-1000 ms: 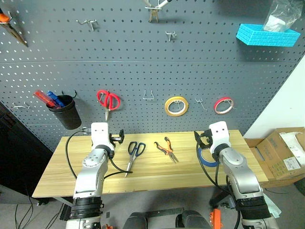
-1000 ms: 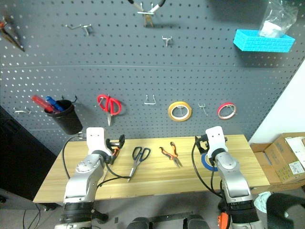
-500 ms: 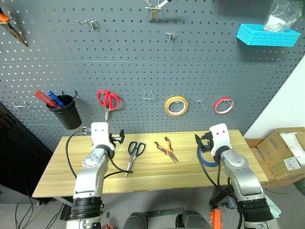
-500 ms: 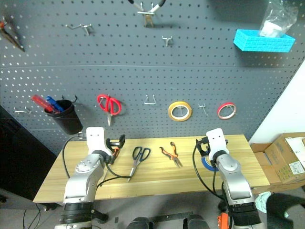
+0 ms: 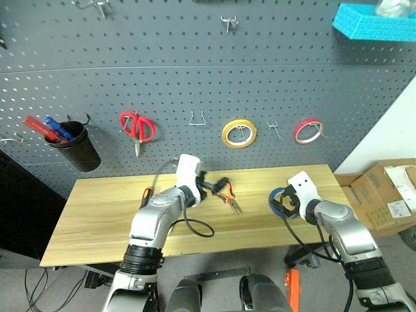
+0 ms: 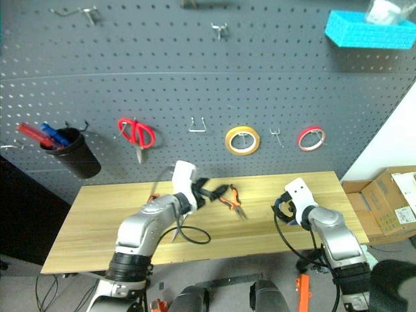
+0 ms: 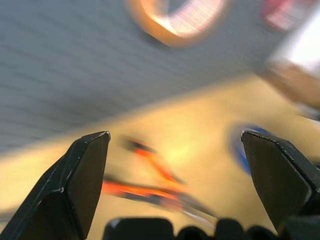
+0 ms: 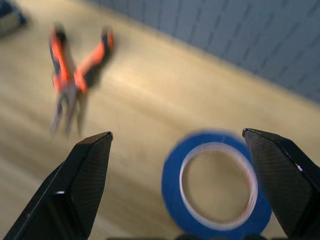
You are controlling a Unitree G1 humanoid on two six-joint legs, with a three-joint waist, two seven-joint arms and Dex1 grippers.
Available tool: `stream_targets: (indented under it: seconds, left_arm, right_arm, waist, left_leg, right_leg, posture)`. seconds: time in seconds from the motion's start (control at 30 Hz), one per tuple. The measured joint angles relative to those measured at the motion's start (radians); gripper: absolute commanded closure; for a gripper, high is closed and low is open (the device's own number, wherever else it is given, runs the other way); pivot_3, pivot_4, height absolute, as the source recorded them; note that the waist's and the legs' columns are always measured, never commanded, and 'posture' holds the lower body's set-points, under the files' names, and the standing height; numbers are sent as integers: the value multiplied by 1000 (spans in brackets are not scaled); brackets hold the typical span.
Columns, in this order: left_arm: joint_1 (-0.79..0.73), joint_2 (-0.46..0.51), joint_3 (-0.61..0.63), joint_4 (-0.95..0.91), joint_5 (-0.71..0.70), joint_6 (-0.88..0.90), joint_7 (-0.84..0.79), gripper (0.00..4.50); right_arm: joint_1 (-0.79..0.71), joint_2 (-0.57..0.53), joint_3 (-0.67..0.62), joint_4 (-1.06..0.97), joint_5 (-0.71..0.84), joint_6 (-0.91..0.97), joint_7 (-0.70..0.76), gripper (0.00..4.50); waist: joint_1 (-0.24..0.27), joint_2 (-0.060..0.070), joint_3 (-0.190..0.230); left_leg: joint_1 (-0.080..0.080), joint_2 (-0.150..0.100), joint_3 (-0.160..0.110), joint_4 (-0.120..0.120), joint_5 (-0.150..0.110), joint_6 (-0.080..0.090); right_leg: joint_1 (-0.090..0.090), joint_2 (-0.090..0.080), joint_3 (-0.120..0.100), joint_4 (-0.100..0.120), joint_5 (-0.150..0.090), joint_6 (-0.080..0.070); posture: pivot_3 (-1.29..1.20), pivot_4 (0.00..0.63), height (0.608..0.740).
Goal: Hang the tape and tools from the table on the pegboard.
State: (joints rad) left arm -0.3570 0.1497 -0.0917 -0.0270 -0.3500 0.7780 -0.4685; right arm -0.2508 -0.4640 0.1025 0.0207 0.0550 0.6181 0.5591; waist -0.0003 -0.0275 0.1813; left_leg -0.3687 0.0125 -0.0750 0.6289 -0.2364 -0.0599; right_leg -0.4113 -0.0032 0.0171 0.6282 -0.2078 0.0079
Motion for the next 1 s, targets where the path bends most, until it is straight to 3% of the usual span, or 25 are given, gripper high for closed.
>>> stream_targets:
  seconds: [0.2, 0.5, 0.73, 0.83, 1.0]
  left_arm:
    - [8, -26, -70, -1, -45, 94, -55, 7]
    - [21, -56, -93, -1, -61, 148, -66, 7]
    - [34, -57, -83, -11, -81, 172, -63, 7]
    - [47, -58, -79, -23, -97, 190, -65, 0]
    - [51, -61, -80, -25, -103, 192, -65, 0]
  right_arm:
    - [-78, 9, 20, 176, 2, -52, 44, 0]
    - [-167, 28, 53, 419, -15, -130, 90, 0]
    - [-219, 18, 72, 547, -65, -204, 92, 0]
    - [-236, 18, 67, 570, -71, -195, 89, 566]
    - [-238, 13, 58, 574, -74, -183, 87, 2237]
  waist:
    - [-4, 0, 27]
    - [-2, 0, 69]
    - [-1, -4, 74]
    - [-1, -4, 74]
    - [-2, -4, 74]
  left_leg:
    - [-12, 0, 0, 1, -1, 2]
    - [-13, -1, 0, 2, -1, 2]
    - [-13, -1, -1, 2, -1, 2]
    - [-13, -1, -1, 2, -1, 2]
    - [-13, -1, -1, 2, -1, 2]
  right_leg:
    - [-11, 0, 0, 2, 0, 7]
    - [-11, -1, 0, 2, 0, 8]
    - [-11, -1, 0, 2, 0, 8]
    - [-11, -1, 0, 2, 0, 8]
    - [-11, -1, 0, 2, 0, 9]
  posture:
    - [94, 255, 740]
    - [109, 286, 740]
    - [117, 288, 740]
    - [109, 280, 740]
    - [100, 270, 740]
